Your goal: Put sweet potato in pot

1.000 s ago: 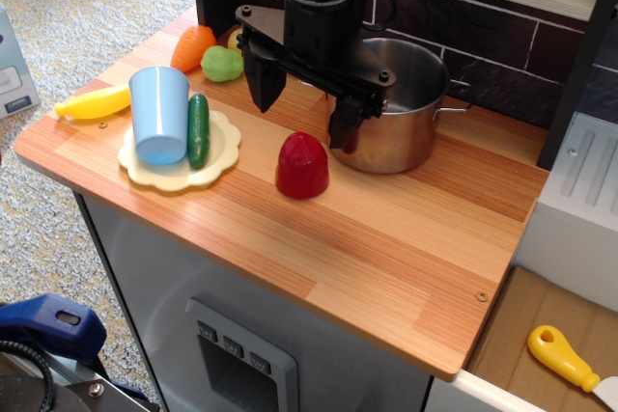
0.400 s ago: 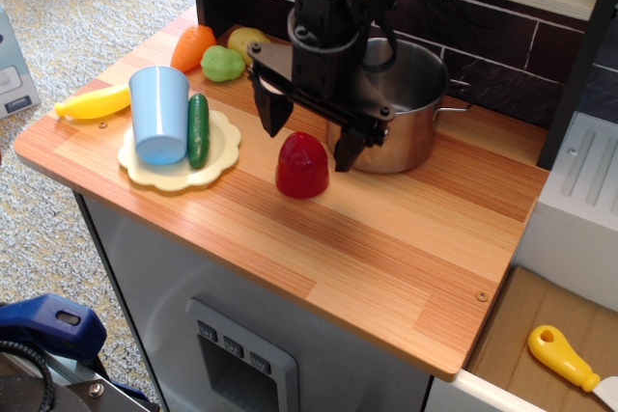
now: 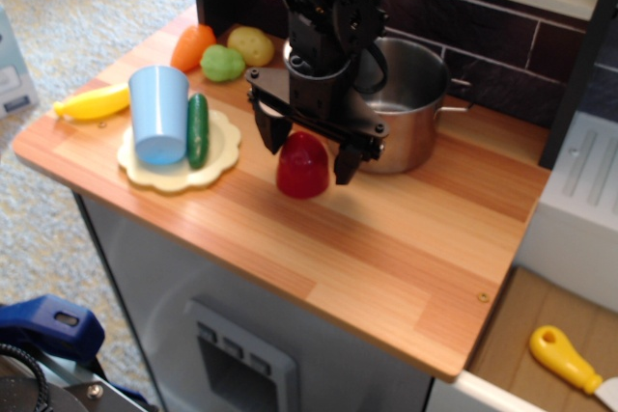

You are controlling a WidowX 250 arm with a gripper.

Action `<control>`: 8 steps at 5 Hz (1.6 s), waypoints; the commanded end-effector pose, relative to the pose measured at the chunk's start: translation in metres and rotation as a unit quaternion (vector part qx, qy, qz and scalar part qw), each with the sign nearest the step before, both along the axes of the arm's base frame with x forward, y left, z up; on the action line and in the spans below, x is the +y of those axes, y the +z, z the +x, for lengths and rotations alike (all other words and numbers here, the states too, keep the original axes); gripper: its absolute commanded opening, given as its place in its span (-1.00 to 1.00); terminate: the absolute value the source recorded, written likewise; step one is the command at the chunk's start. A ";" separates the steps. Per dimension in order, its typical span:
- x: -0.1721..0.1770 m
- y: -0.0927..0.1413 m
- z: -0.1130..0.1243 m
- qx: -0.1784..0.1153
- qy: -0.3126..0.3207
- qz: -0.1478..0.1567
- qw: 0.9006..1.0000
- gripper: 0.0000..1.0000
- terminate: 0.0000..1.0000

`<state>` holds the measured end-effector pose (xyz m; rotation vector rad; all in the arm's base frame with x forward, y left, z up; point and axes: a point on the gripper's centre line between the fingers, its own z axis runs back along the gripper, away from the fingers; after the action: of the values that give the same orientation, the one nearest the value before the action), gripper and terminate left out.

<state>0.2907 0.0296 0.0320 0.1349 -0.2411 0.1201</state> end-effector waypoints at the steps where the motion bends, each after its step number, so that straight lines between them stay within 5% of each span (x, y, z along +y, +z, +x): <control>1: 0.009 -0.005 0.009 -0.016 -0.003 -0.008 1.000 1.00 -1.00; 2: 0.009 -0.015 0.009 -0.024 -0.001 -0.014 1.000 1.00 -1.00; 3: 0.004 -0.017 0.007 -0.029 0.008 -0.007 1.000 -1.00 -1.00; 4: 0.000 -0.008 0.005 -0.022 0.012 -0.001 1.000 -1.00 -1.00; 6: -0.008 0.069 0.001 0.020 0.015 0.076 0.997 -1.00 -1.00; 8: -0.024 0.117 0.026 -0.052 -0.030 0.080 0.995 -1.00 -1.00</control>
<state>0.3216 0.0026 0.1352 0.2645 -0.3596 0.0107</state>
